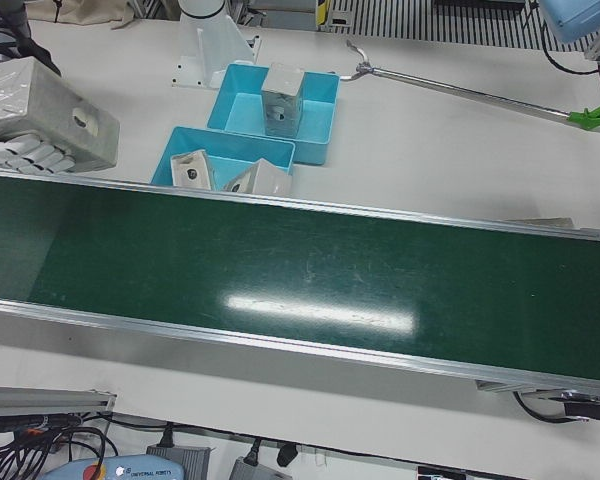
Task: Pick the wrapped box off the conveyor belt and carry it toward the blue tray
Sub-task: 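Lift the box off the belt and carry it toward the blue tray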
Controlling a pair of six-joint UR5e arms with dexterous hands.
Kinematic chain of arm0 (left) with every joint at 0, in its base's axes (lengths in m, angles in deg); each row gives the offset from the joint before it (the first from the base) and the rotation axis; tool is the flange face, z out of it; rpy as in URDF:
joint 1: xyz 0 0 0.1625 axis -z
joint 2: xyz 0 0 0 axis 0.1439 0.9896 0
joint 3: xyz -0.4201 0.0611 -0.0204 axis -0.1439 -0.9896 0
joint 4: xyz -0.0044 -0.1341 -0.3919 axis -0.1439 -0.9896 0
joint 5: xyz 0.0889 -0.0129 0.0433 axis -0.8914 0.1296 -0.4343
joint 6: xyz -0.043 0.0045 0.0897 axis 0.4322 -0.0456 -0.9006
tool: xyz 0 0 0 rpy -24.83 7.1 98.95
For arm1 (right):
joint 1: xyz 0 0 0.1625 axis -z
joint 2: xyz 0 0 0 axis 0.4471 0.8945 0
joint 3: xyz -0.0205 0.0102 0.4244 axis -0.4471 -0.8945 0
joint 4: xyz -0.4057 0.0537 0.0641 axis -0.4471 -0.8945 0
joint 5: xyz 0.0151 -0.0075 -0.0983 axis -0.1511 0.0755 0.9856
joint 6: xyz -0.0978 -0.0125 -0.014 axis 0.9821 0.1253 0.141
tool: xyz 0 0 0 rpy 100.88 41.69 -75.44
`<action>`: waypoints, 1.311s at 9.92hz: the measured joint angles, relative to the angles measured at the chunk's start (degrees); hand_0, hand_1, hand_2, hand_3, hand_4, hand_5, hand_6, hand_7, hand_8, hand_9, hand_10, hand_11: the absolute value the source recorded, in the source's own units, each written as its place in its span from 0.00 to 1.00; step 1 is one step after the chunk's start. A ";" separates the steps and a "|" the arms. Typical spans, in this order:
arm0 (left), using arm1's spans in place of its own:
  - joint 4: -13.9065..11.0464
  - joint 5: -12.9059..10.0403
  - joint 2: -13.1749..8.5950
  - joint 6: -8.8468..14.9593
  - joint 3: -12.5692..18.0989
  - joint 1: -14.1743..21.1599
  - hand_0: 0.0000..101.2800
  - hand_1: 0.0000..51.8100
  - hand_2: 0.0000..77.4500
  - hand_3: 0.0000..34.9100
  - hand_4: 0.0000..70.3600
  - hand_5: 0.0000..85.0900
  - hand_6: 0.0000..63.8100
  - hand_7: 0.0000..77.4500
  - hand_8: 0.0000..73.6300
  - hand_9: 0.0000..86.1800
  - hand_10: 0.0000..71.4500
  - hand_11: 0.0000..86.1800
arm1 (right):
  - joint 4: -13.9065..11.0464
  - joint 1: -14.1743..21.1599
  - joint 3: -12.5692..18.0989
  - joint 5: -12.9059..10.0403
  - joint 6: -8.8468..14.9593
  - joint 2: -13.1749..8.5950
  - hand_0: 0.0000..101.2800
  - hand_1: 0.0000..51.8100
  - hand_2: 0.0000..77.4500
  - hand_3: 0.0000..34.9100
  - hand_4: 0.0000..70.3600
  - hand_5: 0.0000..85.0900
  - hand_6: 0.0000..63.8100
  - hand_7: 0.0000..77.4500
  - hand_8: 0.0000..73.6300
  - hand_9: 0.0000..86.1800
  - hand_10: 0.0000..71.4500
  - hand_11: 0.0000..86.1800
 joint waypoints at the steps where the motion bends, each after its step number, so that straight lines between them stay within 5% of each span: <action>1: 0.00 0.00 0.00 0.00 0.00 0.00 0.00 0.00 0.01 0.00 0.00 0.01 0.01 0.01 0.01 0.01 0.01 0.01 | 0.01 3.04 0.36 -1.41 1.96 -0.09 0.49 0.09 0.52 0.01 0.47 0.40 0.44 0.47 0.59 0.46 0.67 0.35; 2: 0.00 0.00 0.00 0.00 0.00 0.00 0.00 0.00 0.01 0.00 0.00 0.01 0.01 0.01 0.01 0.01 0.01 0.01 | 0.15 5.69 0.33 -3.03 3.84 -0.23 0.49 0.09 0.52 0.01 0.42 0.47 0.59 0.45 0.63 0.46 0.73 0.35; 3: 0.00 0.00 0.00 0.00 0.00 0.00 0.00 0.00 0.01 0.00 0.00 0.01 0.01 0.01 0.01 0.01 0.01 0.01 | 0.81 8.08 0.11 -4.51 5.77 -0.35 0.48 0.09 0.52 0.01 0.41 0.49 0.60 0.45 0.63 0.46 0.73 0.35; 5: 0.00 0.00 0.00 0.00 0.00 0.00 0.00 0.00 0.01 0.00 0.00 0.01 0.01 0.01 0.01 0.01 0.00 0.01 | 2.44 10.76 -1.07 -5.80 8.11 -0.29 0.48 0.09 0.52 0.01 0.41 0.49 0.60 0.45 0.63 0.46 0.73 0.35; 6: 0.00 0.00 0.00 0.00 0.00 0.00 0.00 0.00 0.01 0.00 0.00 0.01 0.01 0.01 0.01 0.01 0.01 0.01 | 2.87 11.30 -1.75 -5.81 8.43 -0.10 0.48 0.05 0.54 0.00 0.30 0.55 0.57 0.47 0.66 0.44 0.74 0.35; 7: 0.00 0.00 0.00 0.00 0.00 0.00 0.00 0.00 0.01 0.00 0.00 0.01 0.01 0.01 0.01 0.01 0.01 0.01 | 3.09 11.55 -2.13 -5.58 8.27 0.13 0.48 0.05 0.54 0.00 0.30 0.55 0.57 0.47 0.66 0.44 0.74 0.35; 8: 0.00 0.00 0.00 0.00 0.00 0.00 0.00 0.00 0.01 0.00 0.00 0.01 0.01 0.01 0.01 0.01 0.01 0.01 | 3.19 11.65 -2.31 -4.87 7.93 0.25 0.50 0.08 0.49 0.00 0.24 0.56 0.48 0.52 0.63 0.42 0.69 0.34; 9: 0.00 0.00 0.00 0.00 0.00 0.00 0.00 0.00 0.01 0.00 0.00 0.01 0.01 0.01 0.01 0.01 0.01 0.01 | 3.27 11.70 -2.33 -3.97 7.64 0.19 0.50 0.29 0.34 0.00 0.19 0.49 0.37 0.51 0.57 0.36 0.60 0.28; 10: 0.00 0.00 0.00 0.00 0.00 0.00 0.00 0.00 0.01 0.00 0.00 0.01 0.01 0.01 0.01 0.01 0.01 0.01 | 3.30 11.72 -2.14 -3.22 7.45 0.10 0.46 0.18 0.25 0.00 0.10 0.21 0.11 0.39 0.32 0.17 0.29 0.03; 11: 0.00 0.00 0.00 0.00 0.00 0.00 0.00 0.00 0.01 0.00 0.00 0.01 0.01 0.01 0.01 0.01 0.00 0.01 | 3.30 11.73 -1.77 -2.49 7.34 0.03 0.46 0.07 0.09 0.00 0.07 0.06 0.00 0.23 0.16 0.04 0.10 0.02; 12: 0.00 0.00 0.00 0.00 0.00 0.00 0.00 0.00 0.01 0.00 0.00 0.01 0.01 0.01 0.01 0.01 0.01 0.01 | 3.30 11.75 -1.29 -1.91 7.27 0.03 0.46 0.07 0.09 0.00 0.07 0.06 0.00 0.23 0.16 0.04 0.10 0.02; 13: 0.00 0.00 0.00 0.00 0.00 0.00 0.00 0.00 0.01 0.00 0.00 0.01 0.01 0.01 0.01 0.01 0.01 0.01 | 3.27 11.67 -0.51 -1.56 7.06 0.13 0.46 0.19 0.03 0.00 0.12 0.01 0.00 0.05 0.00 0.02 0.00 0.01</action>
